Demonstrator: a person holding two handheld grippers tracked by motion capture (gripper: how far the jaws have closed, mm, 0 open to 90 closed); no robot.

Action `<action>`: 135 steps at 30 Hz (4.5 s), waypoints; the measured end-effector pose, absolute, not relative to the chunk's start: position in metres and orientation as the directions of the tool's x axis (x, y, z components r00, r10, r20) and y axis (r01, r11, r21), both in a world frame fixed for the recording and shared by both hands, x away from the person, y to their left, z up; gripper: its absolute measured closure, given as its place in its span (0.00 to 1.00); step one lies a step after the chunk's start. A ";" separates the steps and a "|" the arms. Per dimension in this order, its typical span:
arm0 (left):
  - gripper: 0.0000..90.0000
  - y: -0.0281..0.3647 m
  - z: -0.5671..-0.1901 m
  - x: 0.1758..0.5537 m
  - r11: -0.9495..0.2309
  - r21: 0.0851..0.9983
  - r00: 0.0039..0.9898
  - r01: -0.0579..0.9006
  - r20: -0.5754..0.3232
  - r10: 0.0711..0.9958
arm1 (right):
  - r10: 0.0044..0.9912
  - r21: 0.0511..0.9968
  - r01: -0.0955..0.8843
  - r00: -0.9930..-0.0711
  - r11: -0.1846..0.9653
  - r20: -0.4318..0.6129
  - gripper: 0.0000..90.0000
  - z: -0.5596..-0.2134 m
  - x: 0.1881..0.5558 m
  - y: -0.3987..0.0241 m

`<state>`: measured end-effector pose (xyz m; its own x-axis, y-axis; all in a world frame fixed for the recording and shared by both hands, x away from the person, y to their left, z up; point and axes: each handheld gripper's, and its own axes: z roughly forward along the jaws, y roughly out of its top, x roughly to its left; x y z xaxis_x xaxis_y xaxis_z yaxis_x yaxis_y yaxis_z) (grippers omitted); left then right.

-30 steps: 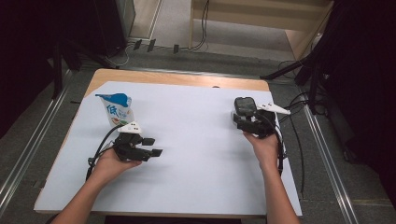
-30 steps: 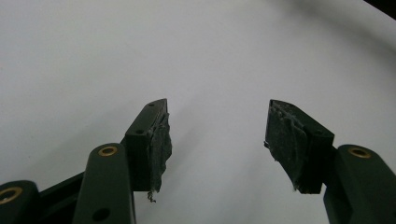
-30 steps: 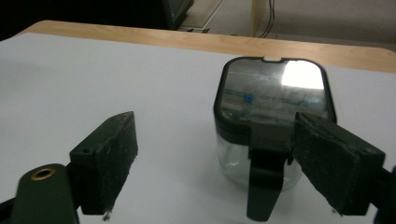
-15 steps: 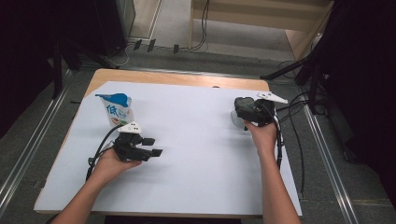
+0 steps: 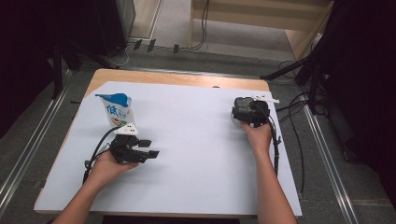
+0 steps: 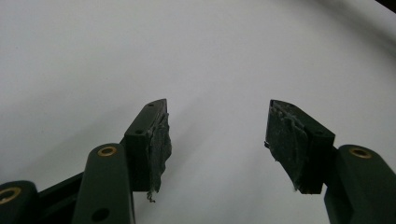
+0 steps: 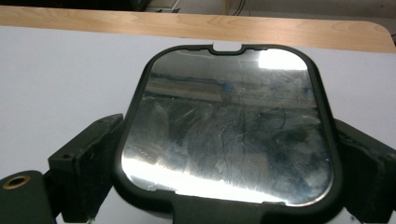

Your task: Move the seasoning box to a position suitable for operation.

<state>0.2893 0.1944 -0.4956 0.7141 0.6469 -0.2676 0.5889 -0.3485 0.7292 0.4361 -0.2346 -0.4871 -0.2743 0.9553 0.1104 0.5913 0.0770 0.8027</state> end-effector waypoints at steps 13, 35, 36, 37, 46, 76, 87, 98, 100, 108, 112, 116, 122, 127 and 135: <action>0.45 0.200 -0.496 0.288 -0.332 0.731 0.703 0.596 -0.276 0.655 | 0.959 0.801 0.597 -0.252 0.046 0.133 0.10 -0.495 0.440 -0.235; 0.44 0.199 -0.494 0.292 -0.339 0.727 0.707 0.597 -0.276 0.652 | 0.944 0.817 0.568 -0.314 0.100 0.103 0.18 -0.481 0.428 -0.229; 0.44 0.199 -0.494 0.292 -0.339 0.727 0.707 0.597 -0.276 0.652 | 0.944 0.817 0.568 -0.314 0.100 0.103 0.18 -0.481 0.428 -0.229; 0.44 0.199 -0.494 0.293 -0.340 0.726 0.708 0.597 -0.278 0.650 | 0.941 0.817 0.566 -0.322 0.107 0.100 0.18 -0.480 0.426 -0.227; 0.43 0.198 -0.492 0.296 -0.343 0.724 0.711 0.599 -0.283 0.644 | 0.910 0.830 0.539 -0.401 0.144 0.103 0.18 -0.468 0.406 -0.212; 0.43 0.196 -0.490 0.303 -0.346 0.714 0.710 0.608 -0.295 0.640 | 0.746 0.822 0.488 -0.655 0.294 0.122 0.18 -0.471 0.346 -0.123; 0.43 0.197 -0.489 0.301 -0.344 0.718 0.710 0.605 -0.290 0.641 | 0.689 0.815 0.464 -0.716 0.347 0.114 0.18 -0.481 0.337 -0.091; 0.43 0.198 -0.489 0.299 -0.344 0.717 0.708 0.606 -0.290 0.643 | 0.662 0.818 0.423 -0.746 0.391 0.069 0.18 -0.494 0.331 -0.075; 0.43 0.198 -0.489 0.299 -0.344 0.717 0.709 0.606 -0.289 0.644 | 0.660 0.817 0.422 -0.748 0.393 0.069 0.18 -0.494 0.331 -0.076; 0.43 0.196 -0.490 0.301 -0.344 0.720 0.711 0.603 -0.291 0.640 | 0.648 0.810 0.434 -0.756 0.394 0.090 0.15 -0.498 0.329 -0.076; 0.43 0.195 -0.490 0.302 -0.347 0.716 0.712 0.605 -0.291 0.639 | 0.644 0.803 0.460 -0.754 0.379 0.129 0.14 -0.493 0.330 -0.080; 0.43 0.194 -0.490 0.302 -0.350 0.718 0.716 0.602 -0.290 0.635 | 0.633 0.812 0.451 -0.762 0.370 0.136 0.16 -0.485 0.328 -0.085; 0.48 0.194 -0.488 0.304 -0.357 0.717 0.724 0.598 -0.294 0.624 | 0.619 0.827 0.444 -0.770 0.345 0.155 0.18 -0.464 0.321 -0.103; 0.68 0.195 -0.488 0.307 -0.353 0.721 0.730 0.597 -0.305 0.611 | 0.600 0.833 0.443 -0.780 0.332 0.176 0.25 -0.456 0.315 -0.119; 0.98 0.189 -0.478 0.319 -0.384 0.729 0.763 0.567 -0.289 0.578 | 0.615 0.826 0.457 -0.768 0.329 0.180 0.45 -0.454 0.303 -0.141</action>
